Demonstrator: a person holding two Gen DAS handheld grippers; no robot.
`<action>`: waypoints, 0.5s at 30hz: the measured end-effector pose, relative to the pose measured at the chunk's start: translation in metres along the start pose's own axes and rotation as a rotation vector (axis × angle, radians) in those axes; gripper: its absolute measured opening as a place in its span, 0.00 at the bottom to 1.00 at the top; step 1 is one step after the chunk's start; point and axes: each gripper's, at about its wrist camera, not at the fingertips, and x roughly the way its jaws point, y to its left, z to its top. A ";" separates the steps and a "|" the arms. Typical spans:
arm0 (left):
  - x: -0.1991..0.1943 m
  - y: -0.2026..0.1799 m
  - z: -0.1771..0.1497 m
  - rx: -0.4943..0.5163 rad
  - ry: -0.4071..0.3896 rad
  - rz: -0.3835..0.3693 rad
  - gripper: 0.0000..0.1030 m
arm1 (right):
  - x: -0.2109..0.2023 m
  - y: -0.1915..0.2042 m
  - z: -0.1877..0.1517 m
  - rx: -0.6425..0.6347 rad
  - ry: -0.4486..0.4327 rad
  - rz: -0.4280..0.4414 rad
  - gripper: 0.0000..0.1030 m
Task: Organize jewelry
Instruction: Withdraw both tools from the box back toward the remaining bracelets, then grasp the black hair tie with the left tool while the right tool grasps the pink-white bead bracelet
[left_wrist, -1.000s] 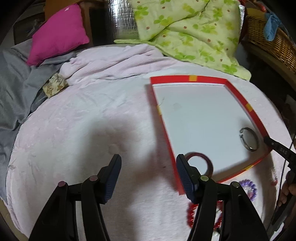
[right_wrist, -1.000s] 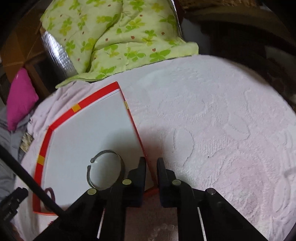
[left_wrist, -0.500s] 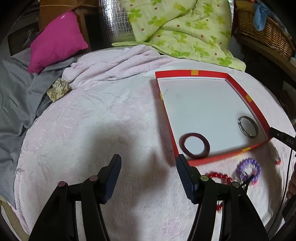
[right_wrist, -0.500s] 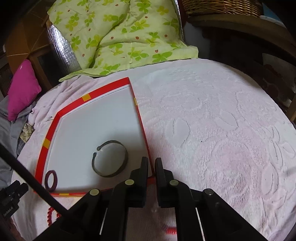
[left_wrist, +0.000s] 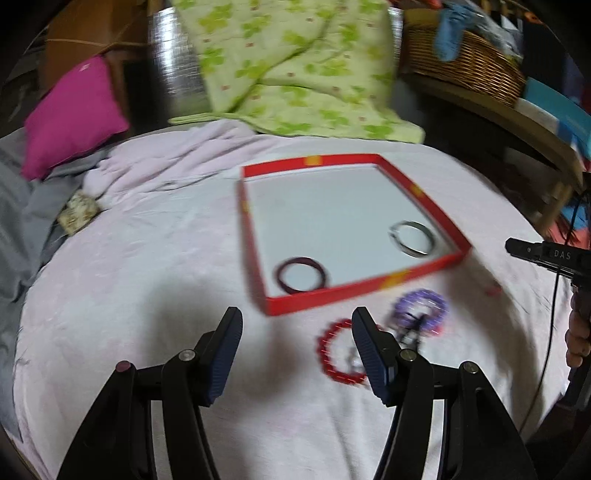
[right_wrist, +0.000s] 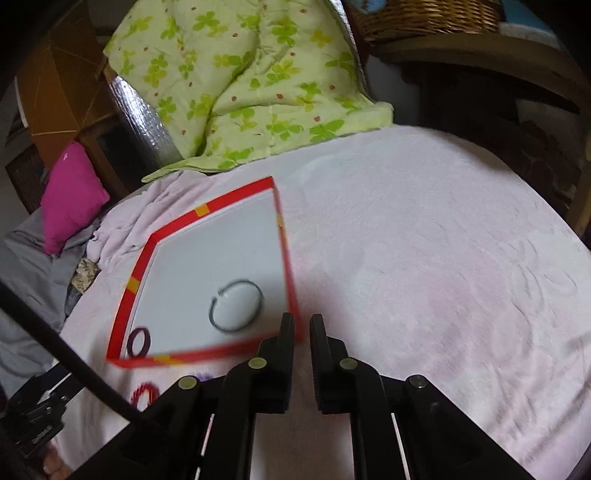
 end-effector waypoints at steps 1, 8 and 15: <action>-0.001 -0.005 -0.001 0.011 0.003 -0.013 0.61 | -0.004 -0.008 -0.004 0.028 0.021 0.019 0.12; 0.006 -0.015 -0.006 0.010 0.053 -0.091 0.61 | -0.013 -0.038 -0.018 0.095 0.062 0.048 0.59; 0.014 -0.031 -0.002 0.050 0.061 -0.138 0.61 | 0.016 -0.021 -0.013 -0.011 0.103 -0.004 0.38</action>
